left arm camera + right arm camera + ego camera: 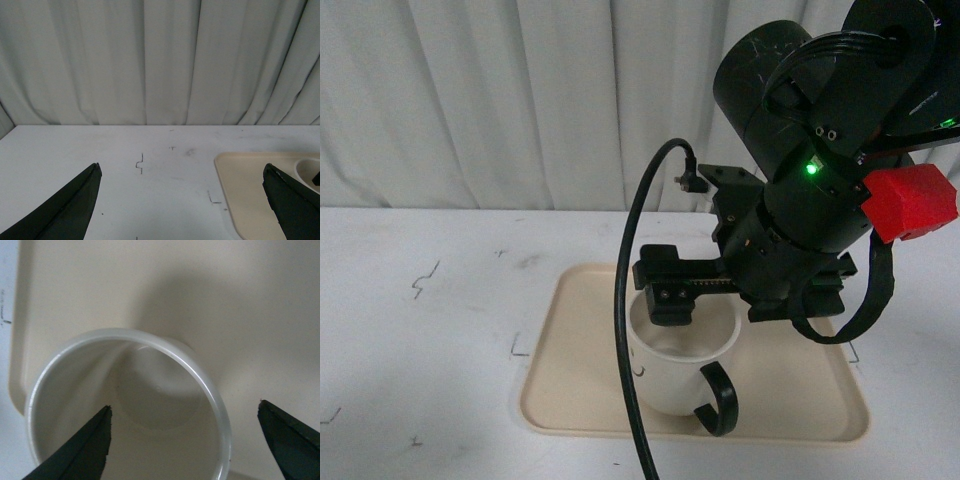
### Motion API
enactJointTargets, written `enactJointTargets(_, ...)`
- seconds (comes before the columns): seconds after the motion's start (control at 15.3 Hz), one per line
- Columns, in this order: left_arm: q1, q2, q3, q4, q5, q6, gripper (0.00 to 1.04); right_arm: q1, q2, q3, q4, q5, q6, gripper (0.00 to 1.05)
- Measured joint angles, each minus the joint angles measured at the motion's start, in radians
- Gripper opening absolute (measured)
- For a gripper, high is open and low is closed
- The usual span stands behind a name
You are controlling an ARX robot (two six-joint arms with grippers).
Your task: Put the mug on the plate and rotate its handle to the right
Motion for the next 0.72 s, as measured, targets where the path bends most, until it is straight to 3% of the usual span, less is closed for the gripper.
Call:
enactJointTargets(0.33, 0.0, 0.0, 0.0, 0.0, 0.0, 0.0, 0.98, 0.0, 0.011, 0.001, -0.024, 0.014, 0.004, 0.38)
enactJointTargets(0.46, 0.0, 0.0, 0.0, 0.0, 0.0, 0.0, 0.98, -0.015, 0.011, 0.015, -0.068, 0.016, -0.032, 0.09)
enactJointTargets(0.52, 0.0, 0.0, 0.0, 0.0, -0.001, 0.0, 0.98, -0.029, 0.011, 0.037, -0.092, 0.013, -0.078, 0.02)
enactJointTargets(0.72, 0.0, 0.0, 0.0, 0.0, 0.0, 0.0, 0.98, -0.071, 0.011, 0.166, -0.19, -0.015, -0.301, 0.03)
